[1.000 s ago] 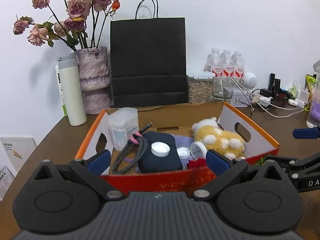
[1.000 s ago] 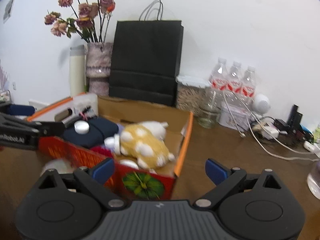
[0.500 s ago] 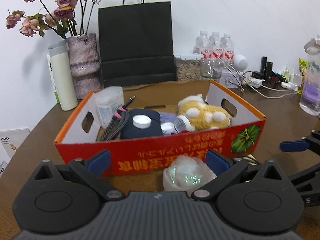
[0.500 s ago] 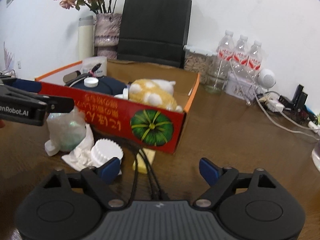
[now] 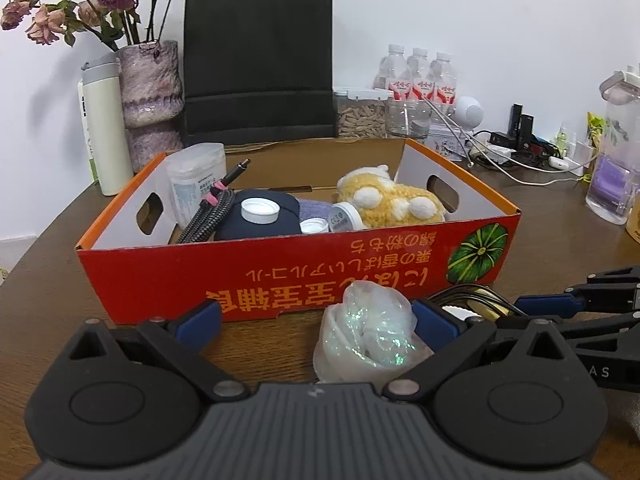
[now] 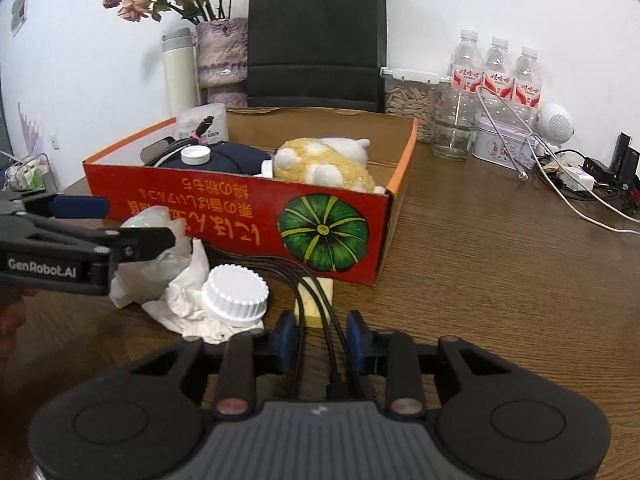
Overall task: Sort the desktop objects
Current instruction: 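Grasp the clear plastic bag with the left tool while the right tool grasps the black cable, then carry the plastic bag and black cable into the box and open both tools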
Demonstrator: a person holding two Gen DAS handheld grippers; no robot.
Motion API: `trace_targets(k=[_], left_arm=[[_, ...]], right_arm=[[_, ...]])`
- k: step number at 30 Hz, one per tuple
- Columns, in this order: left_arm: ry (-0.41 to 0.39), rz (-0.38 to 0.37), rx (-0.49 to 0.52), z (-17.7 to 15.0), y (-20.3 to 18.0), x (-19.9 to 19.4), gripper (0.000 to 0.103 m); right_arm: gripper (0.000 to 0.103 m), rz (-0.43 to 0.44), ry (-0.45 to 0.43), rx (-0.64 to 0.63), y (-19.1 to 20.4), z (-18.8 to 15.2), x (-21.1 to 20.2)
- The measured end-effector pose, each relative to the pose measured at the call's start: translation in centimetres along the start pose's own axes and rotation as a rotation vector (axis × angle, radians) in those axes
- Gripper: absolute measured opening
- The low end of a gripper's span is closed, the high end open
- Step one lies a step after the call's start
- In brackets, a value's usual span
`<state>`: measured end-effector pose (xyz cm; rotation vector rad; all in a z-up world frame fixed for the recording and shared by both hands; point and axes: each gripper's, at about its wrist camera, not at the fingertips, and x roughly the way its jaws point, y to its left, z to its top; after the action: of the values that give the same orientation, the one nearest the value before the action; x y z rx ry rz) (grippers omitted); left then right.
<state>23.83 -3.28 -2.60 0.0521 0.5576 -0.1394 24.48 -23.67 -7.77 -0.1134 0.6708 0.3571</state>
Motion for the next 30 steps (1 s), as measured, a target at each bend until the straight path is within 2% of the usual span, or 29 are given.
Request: trace_targets(k=[1,4,7,9,10,12,17,30], left_arm=[[-0.001,-0.003,0.002,0.0,-0.1,0.0,0.103],[0.002,-0.014,0.011,-0.1,-0.3,-0.1,0.101],[0.007,-0.031,0.015,-0.2,-0.5,-0.2,0.088],[0.010,-0.044,0.014,-0.2,-0.7,-0.3,0.070],[0.015,-0.052,0.014,-0.3,-0.7,-0.3,0.065],[0.019,-0.070,0.015,-0.3,-0.9,-0.5,0.042],[0.004,-0.066,0.016,-0.4,-1.2,-1.1,0.036],[-0.055,-0.034,-0.012,0.4,-0.4,-3.9,0.034]], right_arm=[[0.016,0.005,0.000,0.000,0.0,0.0,-0.1],[0.011,0.006,-0.001,-0.012,0.0,-0.1,-0.2],[0.008,-0.002,-0.003,-0.033,0.3,-0.2,-0.4],[0.008,-0.006,-0.005,-0.044,0.4,-0.3,-0.5],[0.007,-0.009,-0.006,-0.050,0.5,-0.4,-0.6],[0.007,-0.015,-0.010,-0.060,0.7,-0.5,-0.8],[0.006,-0.031,-0.036,-0.085,1.2,-0.6,-1.6],[0.003,-0.072,-0.161,-0.173,2.9,0.0,-5.0]])
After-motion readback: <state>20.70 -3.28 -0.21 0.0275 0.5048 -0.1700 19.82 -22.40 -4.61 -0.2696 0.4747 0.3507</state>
